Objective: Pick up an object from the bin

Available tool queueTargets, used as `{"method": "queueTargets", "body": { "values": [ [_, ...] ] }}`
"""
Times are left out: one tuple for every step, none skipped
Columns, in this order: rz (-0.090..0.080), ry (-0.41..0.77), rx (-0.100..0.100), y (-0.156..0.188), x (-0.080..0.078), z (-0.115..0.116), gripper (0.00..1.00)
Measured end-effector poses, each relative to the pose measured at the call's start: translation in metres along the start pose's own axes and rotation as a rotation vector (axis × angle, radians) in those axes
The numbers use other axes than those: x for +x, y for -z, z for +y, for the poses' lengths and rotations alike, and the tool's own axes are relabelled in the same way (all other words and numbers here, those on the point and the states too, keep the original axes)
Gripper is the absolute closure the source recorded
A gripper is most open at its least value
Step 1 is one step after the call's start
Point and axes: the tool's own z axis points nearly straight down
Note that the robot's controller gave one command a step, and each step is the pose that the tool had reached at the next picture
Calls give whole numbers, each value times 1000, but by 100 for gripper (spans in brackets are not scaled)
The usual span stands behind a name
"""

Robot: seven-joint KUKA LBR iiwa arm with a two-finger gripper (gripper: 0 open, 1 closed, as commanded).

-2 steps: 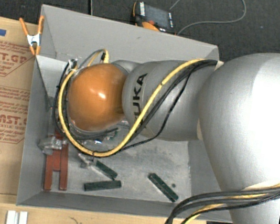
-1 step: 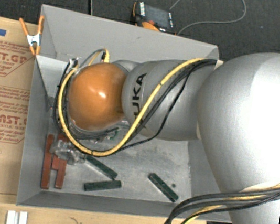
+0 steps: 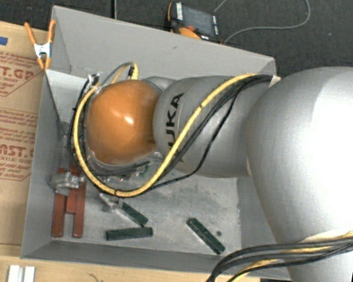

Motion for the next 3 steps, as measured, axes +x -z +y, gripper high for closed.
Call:
{"method": "queueTargets", "body": {
  "values": [
    [-1,162,4,0,-7,5,0],
    [-1,163,1,1,-7,6,100],
    [3,163,0,0,-6,6,0]
  ]
}}
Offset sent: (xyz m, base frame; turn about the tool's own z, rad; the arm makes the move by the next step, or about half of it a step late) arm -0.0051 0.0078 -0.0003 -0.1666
